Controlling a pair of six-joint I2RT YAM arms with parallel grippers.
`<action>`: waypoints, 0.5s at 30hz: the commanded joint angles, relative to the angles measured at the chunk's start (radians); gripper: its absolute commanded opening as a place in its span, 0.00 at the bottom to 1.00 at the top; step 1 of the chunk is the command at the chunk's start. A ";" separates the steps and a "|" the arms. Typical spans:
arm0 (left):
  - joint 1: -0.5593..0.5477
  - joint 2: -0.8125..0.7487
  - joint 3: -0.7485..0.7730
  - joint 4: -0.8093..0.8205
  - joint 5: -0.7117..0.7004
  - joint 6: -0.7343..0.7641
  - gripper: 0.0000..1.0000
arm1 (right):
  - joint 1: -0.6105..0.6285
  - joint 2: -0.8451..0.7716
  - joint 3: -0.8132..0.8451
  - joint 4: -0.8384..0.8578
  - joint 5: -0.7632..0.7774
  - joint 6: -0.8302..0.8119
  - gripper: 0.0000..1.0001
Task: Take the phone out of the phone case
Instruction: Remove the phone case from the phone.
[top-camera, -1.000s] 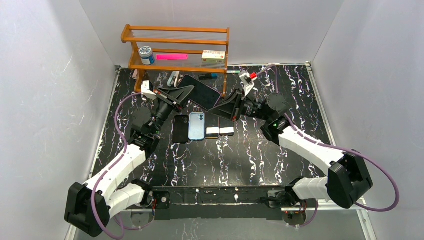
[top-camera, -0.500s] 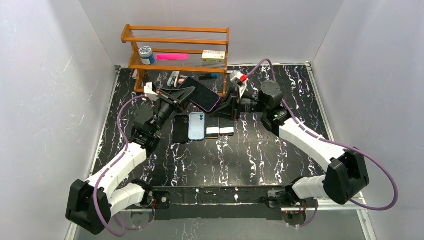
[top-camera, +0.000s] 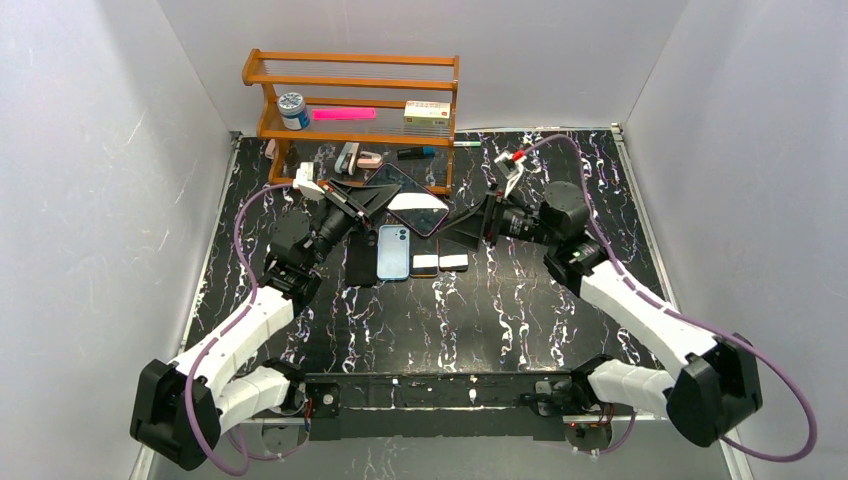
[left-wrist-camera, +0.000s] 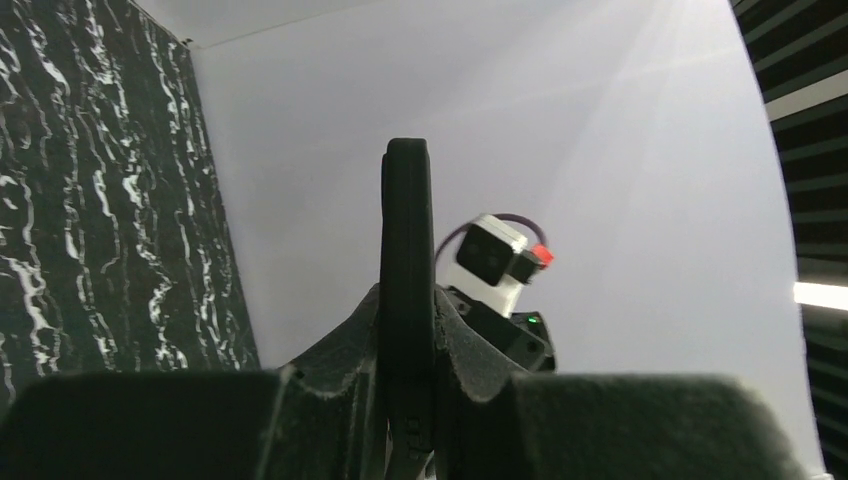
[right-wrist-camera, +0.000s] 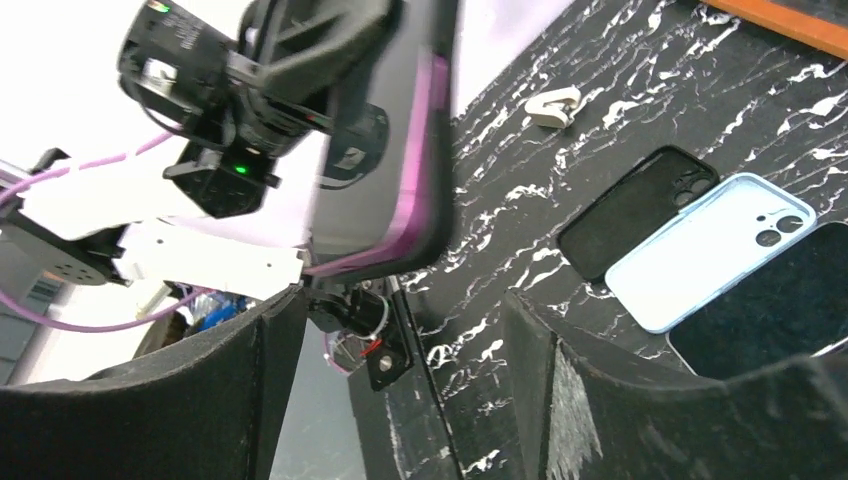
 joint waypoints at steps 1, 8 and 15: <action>-0.002 -0.031 0.013 0.028 0.003 0.089 0.00 | 0.000 -0.105 -0.007 0.024 0.069 0.188 0.79; -0.002 -0.027 0.028 0.027 0.016 0.113 0.00 | -0.001 -0.108 0.008 0.047 0.126 0.367 0.72; -0.002 -0.038 0.031 0.024 0.028 0.109 0.00 | 0.000 -0.082 0.029 0.050 0.145 0.393 0.67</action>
